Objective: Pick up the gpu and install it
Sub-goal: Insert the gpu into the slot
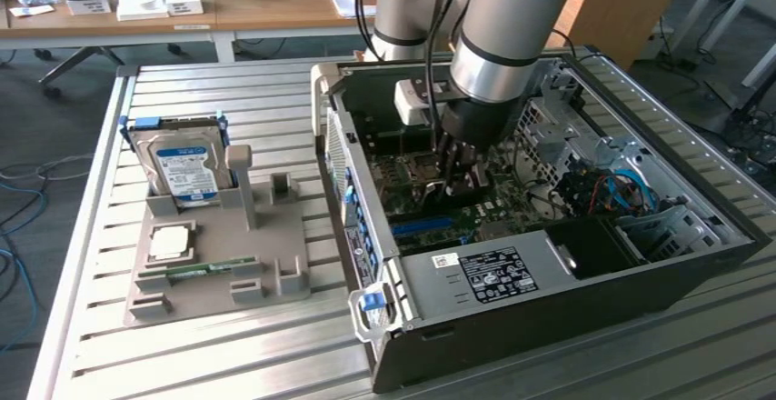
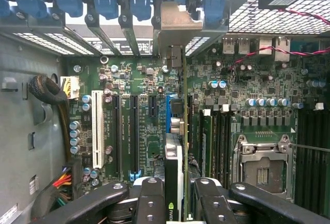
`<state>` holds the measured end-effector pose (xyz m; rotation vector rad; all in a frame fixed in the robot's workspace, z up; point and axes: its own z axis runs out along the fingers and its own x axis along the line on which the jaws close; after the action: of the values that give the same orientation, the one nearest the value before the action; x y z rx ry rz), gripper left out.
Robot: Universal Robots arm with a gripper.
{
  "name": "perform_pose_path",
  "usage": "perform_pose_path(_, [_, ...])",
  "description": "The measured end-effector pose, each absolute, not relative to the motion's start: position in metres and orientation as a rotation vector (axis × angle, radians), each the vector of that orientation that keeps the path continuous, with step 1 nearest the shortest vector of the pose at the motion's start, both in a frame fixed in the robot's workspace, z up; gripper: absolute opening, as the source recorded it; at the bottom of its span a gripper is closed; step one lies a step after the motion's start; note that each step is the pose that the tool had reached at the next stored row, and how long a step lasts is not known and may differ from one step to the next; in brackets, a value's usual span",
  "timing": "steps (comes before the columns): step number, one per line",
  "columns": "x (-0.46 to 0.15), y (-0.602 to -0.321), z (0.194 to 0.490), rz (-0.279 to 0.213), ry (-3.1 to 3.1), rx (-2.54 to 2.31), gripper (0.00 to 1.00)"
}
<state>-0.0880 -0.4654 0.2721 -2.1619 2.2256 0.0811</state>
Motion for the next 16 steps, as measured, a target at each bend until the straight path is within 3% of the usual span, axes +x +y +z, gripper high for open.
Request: perform_pose_path(16, [-0.0903, -0.4674, 0.272, 0.081, 2.226, -2.162, 0.27])
